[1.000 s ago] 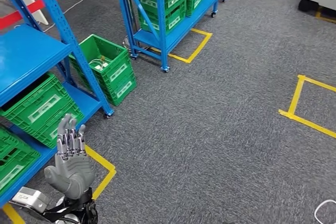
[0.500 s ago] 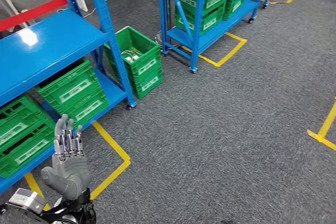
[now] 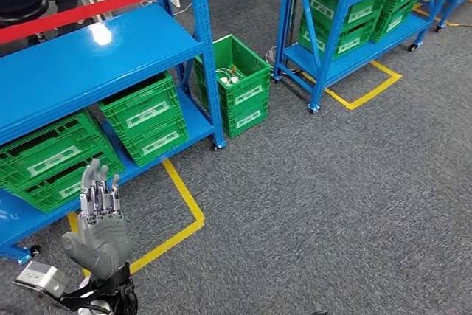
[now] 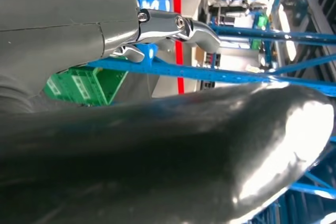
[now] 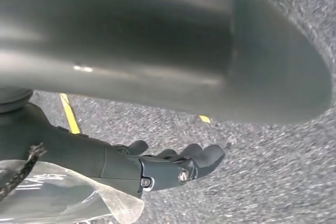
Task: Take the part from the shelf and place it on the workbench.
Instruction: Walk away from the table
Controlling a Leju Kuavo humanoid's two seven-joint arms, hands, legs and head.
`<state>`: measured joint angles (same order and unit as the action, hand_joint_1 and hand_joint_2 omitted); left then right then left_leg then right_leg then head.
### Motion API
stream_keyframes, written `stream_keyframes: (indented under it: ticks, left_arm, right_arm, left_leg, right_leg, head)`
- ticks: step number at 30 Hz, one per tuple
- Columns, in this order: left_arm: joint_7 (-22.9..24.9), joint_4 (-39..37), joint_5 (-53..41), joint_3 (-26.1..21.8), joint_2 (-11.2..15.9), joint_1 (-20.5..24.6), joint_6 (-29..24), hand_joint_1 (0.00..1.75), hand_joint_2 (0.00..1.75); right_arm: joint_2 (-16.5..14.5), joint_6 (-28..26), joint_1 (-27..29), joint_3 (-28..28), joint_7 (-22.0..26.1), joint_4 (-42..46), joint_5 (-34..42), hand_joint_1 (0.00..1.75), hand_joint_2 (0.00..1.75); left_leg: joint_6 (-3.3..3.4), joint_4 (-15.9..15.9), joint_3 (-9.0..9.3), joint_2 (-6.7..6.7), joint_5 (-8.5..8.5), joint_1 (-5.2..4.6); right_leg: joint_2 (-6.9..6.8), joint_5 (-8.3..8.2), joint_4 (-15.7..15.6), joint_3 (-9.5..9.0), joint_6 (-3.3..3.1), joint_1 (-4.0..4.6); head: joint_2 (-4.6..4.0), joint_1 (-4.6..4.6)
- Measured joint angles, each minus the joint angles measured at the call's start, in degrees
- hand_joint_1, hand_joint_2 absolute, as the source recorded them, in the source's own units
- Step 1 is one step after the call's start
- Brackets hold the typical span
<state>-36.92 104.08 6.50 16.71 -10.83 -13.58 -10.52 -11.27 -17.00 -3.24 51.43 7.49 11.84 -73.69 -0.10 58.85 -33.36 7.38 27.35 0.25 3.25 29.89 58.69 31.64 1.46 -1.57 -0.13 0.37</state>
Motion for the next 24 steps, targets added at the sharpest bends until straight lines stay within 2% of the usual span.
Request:
stream_keyframes:
  ticks: [1, 2, 4, 5, 6, 7, 8, 9, 10, 11, 12, 13, 15, 16, 17, 18, 19, 20, 21, 22, 23, 24]
  left_arm:
    - [0.0, 0.0, 0.0, 0.0, 0.0, 0.0, 0.0, 0.00, 0.00]
    - [0.0, 0.0, 0.0, 0.0, 0.0, 0.0, -0.1, 0.00, 0.00]
    - [0.0, 0.0, 0.0, 0.0, 0.1, 0.1, -0.1, 0.00, 0.00]
    - [0.0, 0.0, 0.0, 0.0, 0.1, 0.1, -0.1, 0.00, 0.00]
    - [0.0, 0.0, 0.0, 0.0, 0.1, 0.0, -0.2, 0.00, 0.00]
    - [0.0, 0.0, 0.0, 0.0, 0.1, 0.0, -0.2, 0.00, 0.00]
    - [0.0, 0.0, 0.0, 0.0, 0.2, -0.1, -0.2, 0.00, 0.00]
    - [0.0, 0.0, 0.0, 0.0, 0.2, -0.1, -0.2, 0.00, 0.00]
    - [0.0, 0.0, 0.0, 0.0, 0.2, -0.1, -0.2, 0.00, 0.00]
    - [0.0, 0.0, 0.0, 0.0, 0.2, 0.0, -0.2, 0.00, 0.00]
    - [0.0, 0.0, 0.0, 0.0, 0.1, 0.0, -0.2, 0.00, 0.00]
    - [0.0, 0.0, 0.0, 0.0, 0.1, 0.1, -0.2, 0.00, 0.00]
    - [0.0, 0.0, 0.0, 0.0, 0.1, 0.0, -0.2, 0.00, 0.00]
    - [0.0, 0.0, 0.0, 0.0, 0.1, -0.1, -0.2, 0.00, 0.00]
    - [0.0, 0.0, 0.0, 0.0, 0.1, -0.1, -0.2, 0.00, 0.00]
    - [0.0, 0.0, 0.0, 0.0, 0.0, 0.0, -0.2, 0.00, 0.00]
    - [-0.1, 0.0, 0.0, 0.0, -0.1, 0.0, -0.2, 0.00, 0.00]
    - [-0.1, 0.0, 0.0, 0.0, -0.1, 0.1, -0.1, 0.00, 0.00]
    - [-0.1, 0.0, 0.0, 0.0, -0.1, 0.0, -0.1, 0.00, 0.00]
    - [-0.1, 0.0, 0.1, 0.0, -0.1, 0.0, -0.1, 0.00, 0.00]
    - [0.0, 0.0, 0.1, 0.0, -0.1, -0.1, -0.1, 0.00, 0.00]
    - [0.0, 0.0, 0.1, 0.0, -0.1, -0.1, -0.1, 0.00, 0.00]
  right_arm:
    - [0.0, 0.0, -0.1, 0.0, 0.0, 0.0, 0.0, 0.00, 0.00]
    - [0.0, 0.0, -0.1, 0.0, 0.0, 0.0, 0.0, 0.00, 0.00]
    - [0.0, 0.0, 0.0, 0.0, 0.0, 0.0, 0.0, 0.00, 0.00]
    - [0.0, 0.0, 0.1, 0.0, 0.0, 0.0, 0.0, 0.00, 0.00]
    - [0.0, 0.0, 0.2, 0.0, 0.0, 0.0, 0.0, 0.00, 0.00]
    - [0.0, 0.0, 0.2, 0.0, 0.0, 0.0, 0.0, 0.00, 0.00]
    - [0.0, 0.0, 0.2, 0.0, 0.0, 0.0, 0.0, 0.00, 0.00]
    - [0.0, 0.0, 0.1, 0.0, 0.0, 0.0, 0.0, 0.00, 0.00]
    - [0.0, 0.0, 0.1, 0.0, 0.0, 0.0, 0.0, 0.00, 0.00]
    - [0.0, 0.0, 0.0, 0.0, 0.0, 0.0, 0.0, 0.00, 0.00]
    - [0.0, 0.0, 0.0, 0.0, 0.0, 0.0, 0.0, 0.00, 0.00]
    - [-0.1, 0.0, 0.0, 0.0, 0.0, 0.0, 0.0, 0.00, 0.00]
    - [-0.1, 0.0, -0.1, 0.0, 0.0, 0.0, 0.0, 0.00, 0.00]
    - [-0.1, 0.0, -0.2, 0.0, 0.0, 0.0, 0.0, 0.00, 0.00]
    - [-0.1, 0.0, -0.4, 0.0, 0.0, 0.0, 0.0, 0.00, 0.00]
    - [-0.1, 0.0, -0.4, 0.0, 0.0, 0.0, 0.0, 0.00, 0.00]
    - [-0.1, 0.0, -0.4, 0.0, 0.1, 0.0, 0.0, 0.00, 0.00]
    - [0.0, 0.1, -0.4, 0.0, 0.0, 0.0, 0.0, 0.00, 0.00]
    - [0.0, 0.1, -0.2, 0.0, 0.0, 0.0, 0.0, 0.00, 0.00]
    - [0.0, 0.1, -0.1, 0.0, 0.0, 0.0, 0.0, 0.00, 0.00]
    - [0.0, 0.1, 0.0, 0.0, 0.0, 0.0, 0.0, 0.00, 0.00]
    - [0.0, 0.1, 0.0, 0.0, 0.0, 0.0, 0.0, 0.00, 0.00]
  left_leg:
    - [-0.28, 0.5, -0.25, -0.72, 0.33, 0.00]
    - [-0.55, 2.0, -0.96, -2.10, 1.25, -0.04]
    - [-1.03, 8.3, -4.01, -5.53, 4.46, -0.12]
    - [-1.19, 12.3, -6.01, -6.41, 6.07, -0.05]
    - [-1.25, 15.2, -7.52, -6.82, 6.86, 0.01]
    - [-1.21, 16.3, -8.15, -7.00, 6.61, 0.04]
    - [-1.06, 15.2, -7.63, -7.15, 5.27, 0.03]
    - [-0.73, 12.0, -6.07, -7.62, 3.18, -0.08]
    - [-0.21, 8.1, -4.07, -8.91, 1.30, -0.37]
    - [0.33, 4.5, -2.26, -10.36, 0.14, -0.79]
    - [0.80, 2.0, -1.05, -11.59, -0.38, -1.18]
    - [1.10, 0.8, -0.55, -12.28, -0.25, -1.50]
    - [1.38, 0.2, -0.48, -11.11, -0.17, -1.49]
    - [1.53, -0.3, -0.26, -10.30, -0.35, -1.32]
    - [1.75, -0.8, 0.01, -9.52, -0.57, -1.07]
    - [1.98, -1.2, 0.32, -8.77, -0.78, -0.77]
    - [2.13, -1.3, 0.43, -8.07, -0.83, -0.66]
    - [2.28, -1.3, 0.45, -7.29, -0.84, -0.57]
    - [2.32, -1.3, 0.47, -6.45, -0.80, -0.54]
    - [2.30, -1.3, 0.54, -5.55, -0.74, -0.52]
    - [2.21, -1.3, 0.65, -4.65, -0.67, -0.49]
    - [2.02, -1.2, 0.81, -3.76, -0.55, -0.42]
  right_leg:
    - [-0.61, -0.05, -0.1, -0.12, -0.42, 0.00]
    - [-1.34, -0.04, -0.2, -0.26, -0.81, -0.04]
    - [-2.96, 0.18, -0.3, -0.49, -1.42, 0.06]
    - [-3.87, 0.33, -0.3, -0.56, -1.61, 0.17]
    - [-4.78, 0.48, -0.3, -0.65, -1.72, 0.27]
    - [-5.62, 0.63, -0.3, -0.77, -1.77, 0.35]
    - [-6.37, 0.79, -0.3, -0.96, -1.76, 0.43]
    - [-7.07, 0.98, -0.3, -1.24, -1.71, 0.52]
    - [-7.68, 1.21, -0.3, -1.52, -1.62, 0.59]
    - [-8.29, 1.48, -0.3, -1.79, -1.40, 0.74]
    - [-8.92, 1.70, -0.3, -1.99, -1.14, 0.87]
    - [-9.57, 1.89, -0.4, -2.12, -0.86, 0.96]
    - [-11.07, 2.16, -0.7, -2.51, -0.29, 1.07]
    - [-10.84, 2.48, -0.6, -2.65, -0.01, 1.04]
    - [-9.63, 3.29, 0.4, -2.30, 0.23, 0.98]
    - [-7.84, 4.57, 2.5, -1.28, 0.44, 0.90]
    - [-5.69, 6.18, 6.0, 0.47, 0.60, 0.78]
    - [-4.29, 7.73, 10.0, 2.72, 0.73, 0.72]
    - [-3.68, 8.51, 13.3, 4.76, 0.85, 0.69]
    - [-3.42, 8.27, 14.9, 6.17, 0.94, 0.67]
    - [-3.31, 6.83, 14.3, 6.49, 1.01, 0.62]
    - [-3.02, 4.50, 11.6, 5.77, 1.07, 0.53]
  head:
    - [0.00, -0.12]
    - [0.00, -0.32]
    - [0.00, -0.73]
    - [0.00, -0.81]
    - [0.00, -0.80]
    - [0.00, -0.81]
    - [0.00, -0.82]
    - [0.00, -0.82]
    - [0.00, -0.82]
    - [0.00, -0.82]
    - [0.00, -0.85]
    - [0.00, -0.83]
    - [0.00, -0.83]
    - [0.00, -0.72]
    - [0.00, -0.60]
    - [0.00, -0.39]
    - [0.00, -0.14]
    - [0.00, 0.01]
    - [0.00, 0.12]
    - [0.00, 0.13]
    - [0.00, 0.13]
    - [0.00, 0.14]
